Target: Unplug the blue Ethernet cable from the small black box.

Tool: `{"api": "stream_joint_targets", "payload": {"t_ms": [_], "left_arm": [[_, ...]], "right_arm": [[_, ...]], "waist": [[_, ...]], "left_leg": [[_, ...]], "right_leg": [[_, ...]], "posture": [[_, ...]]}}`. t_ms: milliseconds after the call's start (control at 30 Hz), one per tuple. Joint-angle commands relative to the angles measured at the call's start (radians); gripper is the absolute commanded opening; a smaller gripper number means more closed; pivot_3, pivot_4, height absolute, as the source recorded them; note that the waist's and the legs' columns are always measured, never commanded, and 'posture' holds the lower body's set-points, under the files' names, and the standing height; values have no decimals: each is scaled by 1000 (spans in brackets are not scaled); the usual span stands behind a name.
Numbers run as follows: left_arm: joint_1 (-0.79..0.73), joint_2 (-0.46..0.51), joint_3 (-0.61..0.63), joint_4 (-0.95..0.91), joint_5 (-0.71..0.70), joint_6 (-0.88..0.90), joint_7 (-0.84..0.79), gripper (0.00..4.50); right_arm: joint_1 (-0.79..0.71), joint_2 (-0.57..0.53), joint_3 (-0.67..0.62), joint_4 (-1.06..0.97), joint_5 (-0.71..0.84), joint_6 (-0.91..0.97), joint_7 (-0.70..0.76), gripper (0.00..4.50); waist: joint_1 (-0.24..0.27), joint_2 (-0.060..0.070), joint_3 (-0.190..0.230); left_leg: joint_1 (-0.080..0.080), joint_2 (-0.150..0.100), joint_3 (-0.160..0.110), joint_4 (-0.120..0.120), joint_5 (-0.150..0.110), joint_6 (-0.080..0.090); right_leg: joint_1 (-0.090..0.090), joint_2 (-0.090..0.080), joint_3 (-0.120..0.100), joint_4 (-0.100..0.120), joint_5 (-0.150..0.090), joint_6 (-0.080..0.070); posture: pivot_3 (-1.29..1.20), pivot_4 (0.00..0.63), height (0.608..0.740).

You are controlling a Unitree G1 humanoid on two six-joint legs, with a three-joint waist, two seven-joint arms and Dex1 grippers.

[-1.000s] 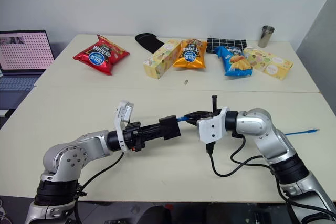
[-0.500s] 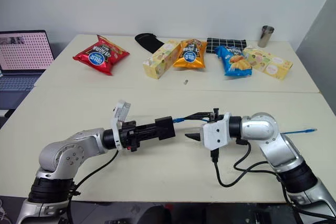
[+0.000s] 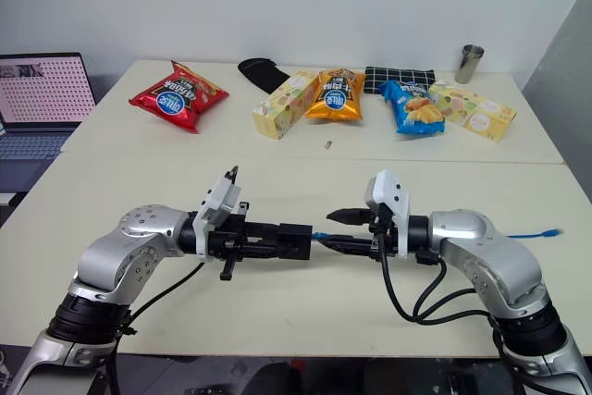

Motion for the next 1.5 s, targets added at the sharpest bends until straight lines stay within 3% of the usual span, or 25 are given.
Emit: {"api": "stream_joint_targets", "payload": {"t_ms": [33, 733, 767, 1100, 1400, 1500], "left_arm": [[-11, -1, 7, -23, 2, -16, -6, 778], [10, 0, 11, -58, -3, 0, 8, 778], [11, 1, 10, -59, -3, -1, 7, 778], [14, -2, 7, -68, -12, 3, 5, 778], [23, 17, -5, -85, -18, -2, -48, 778], [50, 46, 2, -36, 45, -69, -51, 778]], "right_arm": [[-24, 0, -25, -24, 68, 49, 14, 2344], [-57, 13, 36, 7, 21, 35, 2, 2344], [-59, 13, 36, 8, 20, 35, 2, 1978], [-71, 1, 54, 28, -8, 16, 39, 60], [-116, -15, 68, 91, -29, 12, 98, 62], [-104, -54, 40, 136, -35, 14, 124, 61]], "waist": [[0, 0, 0], [0, 0, 0], [0, 0, 0], [0, 0, 0], [0, 0, 0], [0, 0, 0]], "left_leg": [[0, 0, 0, 0, 0, 0], [0, 0, 0, 0, 0, 0], [0, 0, 0, 0, 0, 0], [0, 0, 0, 0, 0, 0], [0, 0, 0, 0, 0, 0], [0, 0, 0, 0, 0, 0]], "right_leg": [[0, 0, 0, 0, 0, 0], [0, 0, 0, 0, 0, 0], [0, 0, 0, 0, 0, 0], [0, 0, 0, 0, 0, 0], [0, 0, 0, 0, 0, 0], [0, 0, 0, 0, 0, 0]], "posture": [[0, 150, 740], [0, 150, 740], [0, 150, 740], [0, 150, 740], [0, 150, 740], [0, 150, 740]]}}
